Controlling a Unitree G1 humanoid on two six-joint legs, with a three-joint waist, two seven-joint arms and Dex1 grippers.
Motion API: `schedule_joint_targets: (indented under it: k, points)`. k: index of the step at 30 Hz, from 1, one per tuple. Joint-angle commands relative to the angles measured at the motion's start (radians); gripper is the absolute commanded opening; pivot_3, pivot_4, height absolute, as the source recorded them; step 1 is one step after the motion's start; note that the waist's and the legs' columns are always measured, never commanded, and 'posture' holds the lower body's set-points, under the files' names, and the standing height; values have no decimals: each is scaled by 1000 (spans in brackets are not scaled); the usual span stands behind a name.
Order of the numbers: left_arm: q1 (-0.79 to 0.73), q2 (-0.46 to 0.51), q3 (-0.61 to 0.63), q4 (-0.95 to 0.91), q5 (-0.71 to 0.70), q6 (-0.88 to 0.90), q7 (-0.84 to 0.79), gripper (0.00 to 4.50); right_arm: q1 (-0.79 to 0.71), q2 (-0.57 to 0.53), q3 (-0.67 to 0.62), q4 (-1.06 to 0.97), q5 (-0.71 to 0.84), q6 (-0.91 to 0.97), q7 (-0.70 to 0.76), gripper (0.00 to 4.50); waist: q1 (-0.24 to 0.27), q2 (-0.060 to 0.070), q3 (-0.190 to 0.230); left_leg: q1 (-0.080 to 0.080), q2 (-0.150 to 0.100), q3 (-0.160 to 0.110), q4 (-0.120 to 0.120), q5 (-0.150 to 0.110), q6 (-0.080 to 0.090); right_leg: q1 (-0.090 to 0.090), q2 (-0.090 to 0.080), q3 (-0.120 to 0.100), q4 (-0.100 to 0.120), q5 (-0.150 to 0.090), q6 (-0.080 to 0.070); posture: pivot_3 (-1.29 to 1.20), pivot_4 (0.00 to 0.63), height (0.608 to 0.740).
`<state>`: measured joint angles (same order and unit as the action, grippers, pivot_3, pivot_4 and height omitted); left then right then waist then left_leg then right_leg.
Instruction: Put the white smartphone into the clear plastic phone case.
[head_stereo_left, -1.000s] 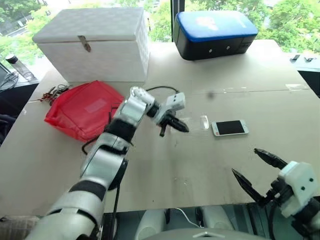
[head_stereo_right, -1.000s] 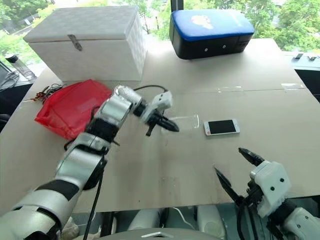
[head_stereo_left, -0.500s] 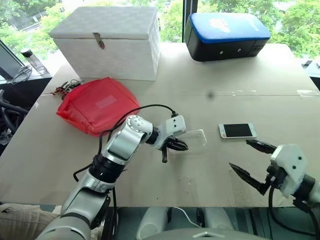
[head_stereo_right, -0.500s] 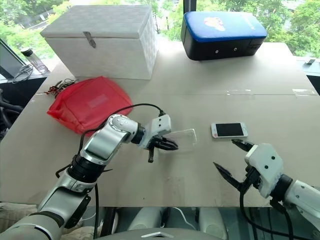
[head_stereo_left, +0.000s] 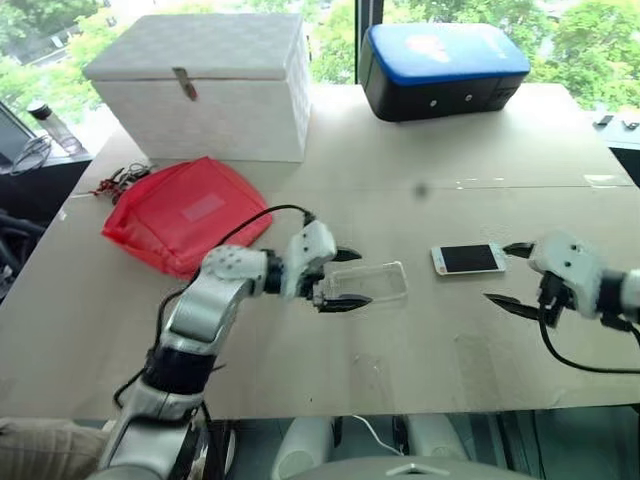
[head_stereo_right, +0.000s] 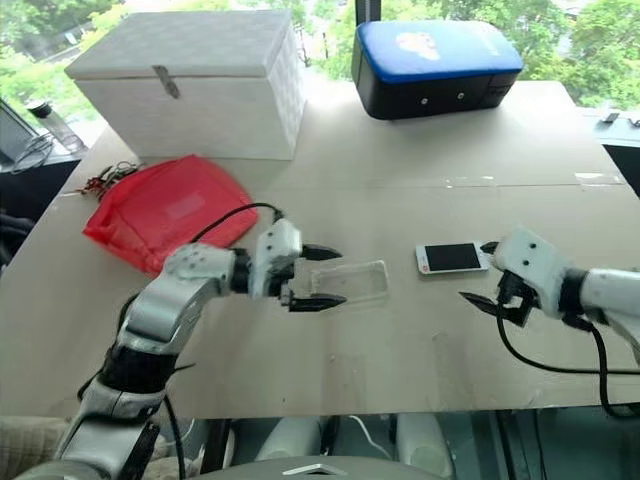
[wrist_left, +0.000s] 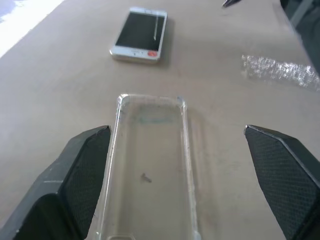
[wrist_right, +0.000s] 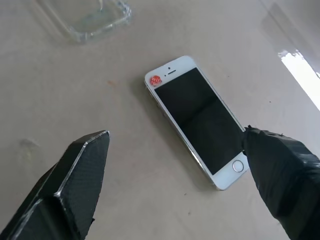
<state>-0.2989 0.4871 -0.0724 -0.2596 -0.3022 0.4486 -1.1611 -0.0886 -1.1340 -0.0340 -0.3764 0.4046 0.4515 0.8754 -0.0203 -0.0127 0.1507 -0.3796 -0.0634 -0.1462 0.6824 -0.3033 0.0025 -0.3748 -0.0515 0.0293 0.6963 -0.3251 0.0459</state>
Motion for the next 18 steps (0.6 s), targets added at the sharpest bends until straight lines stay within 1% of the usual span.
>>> schedule_joint_targets:
  k: [1, 3, 5, 8, 11, 14, 18]
  points:
    - [105, -6, 141, -108, -157, -50, 15, 4414, -197, 36, 156, 212, -124, -108, 166, 4500, 2, 0, 0, -1, 0, 0, 0, 0, 0, -1, 0, 0, 0, 0, 0, 0, 150, 740]
    - [184, 20, 197, -156, -235, -35, -6, 4414, -328, 81, 244, 369, -196, -185, 258, 4500, -2, 0, 1, -1, 0, 0, 0, 0, 0, -2, 0, 0, 0, 0, 0, 0, 150, 740]
    - [239, 32, 231, -199, -292, -17, 12, 4414, -426, 130, 293, 496, -245, -237, 313, 4500, 3, 1, 1, -1, 0, 0, -1, 0, 0, -2, -1, 0, 0, 0, 0, 0, 150, 740]
    - [322, 52, 244, -256, -299, -35, 37, 4414, -544, 191, 346, 667, -308, -302, 389, 4500, 9, 2, 2, -2, 0, 0, -1, 0, 0, -3, -1, 0, 0, 0, 0, 0, 150, 740]
    - [389, 44, 257, -301, -318, -36, 91, 4414, -653, 250, 396, 866, -378, -406, 456, 4500, 6, 2, 2, -2, 0, 1, -1, 0, 0, -3, -1, 1, -1, 0, 0, 0, 150, 740]
    - [426, 36, 253, -317, -314, -56, 129, 4414, -740, 314, 402, 1025, -396, -427, 510, 4500, 5, 2, 2, -1, 0, 0, -1, 0, 0, -3, -1, 0, 0, 0, 0, 0, 150, 740]
    - [454, 37, 262, -303, -299, -92, 158, 4414, -789, 347, 449, 1190, -475, -522, 598, 4500, 4, 3, 2, -1, 0, 0, -1, 0, 0, -3, -1, 1, 0, 0, -1, 0, 150, 740]
